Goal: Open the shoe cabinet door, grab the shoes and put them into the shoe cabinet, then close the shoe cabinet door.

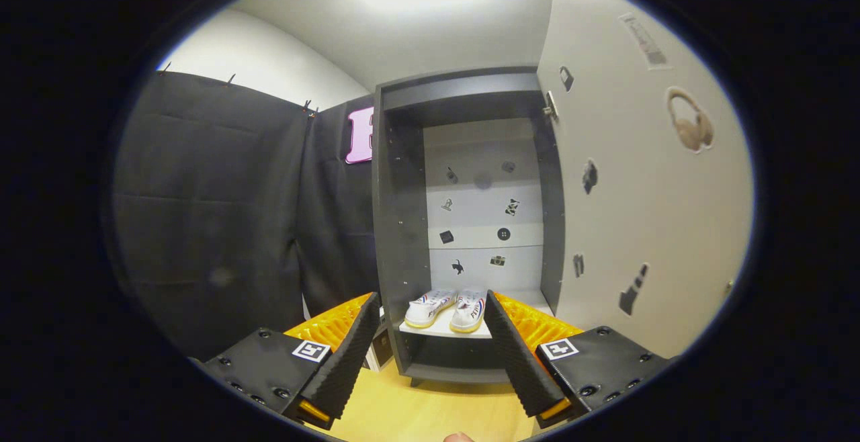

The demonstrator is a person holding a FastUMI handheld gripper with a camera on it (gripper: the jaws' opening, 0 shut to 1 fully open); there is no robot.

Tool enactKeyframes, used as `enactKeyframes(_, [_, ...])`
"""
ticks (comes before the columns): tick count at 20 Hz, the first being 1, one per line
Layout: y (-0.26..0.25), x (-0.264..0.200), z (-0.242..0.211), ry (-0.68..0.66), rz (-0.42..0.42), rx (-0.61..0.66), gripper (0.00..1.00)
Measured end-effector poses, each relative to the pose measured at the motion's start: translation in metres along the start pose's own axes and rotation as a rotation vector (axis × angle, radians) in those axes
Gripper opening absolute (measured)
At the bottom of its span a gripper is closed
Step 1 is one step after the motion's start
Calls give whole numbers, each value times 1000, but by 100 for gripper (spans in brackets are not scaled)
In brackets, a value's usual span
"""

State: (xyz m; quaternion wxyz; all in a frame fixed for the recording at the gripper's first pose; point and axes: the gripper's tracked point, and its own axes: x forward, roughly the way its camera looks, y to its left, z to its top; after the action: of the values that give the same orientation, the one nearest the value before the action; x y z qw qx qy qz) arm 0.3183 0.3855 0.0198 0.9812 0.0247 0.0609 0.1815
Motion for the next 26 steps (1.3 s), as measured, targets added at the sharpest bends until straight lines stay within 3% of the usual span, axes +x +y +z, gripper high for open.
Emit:
enactKeyframes(7, [-31,-94,16,-18,35,35,97])
enactKeyframes(15, [-96,-157,35,-3,109,20,97])
enactKeyframes(26, [-191,-156,27,23,66,2,97])
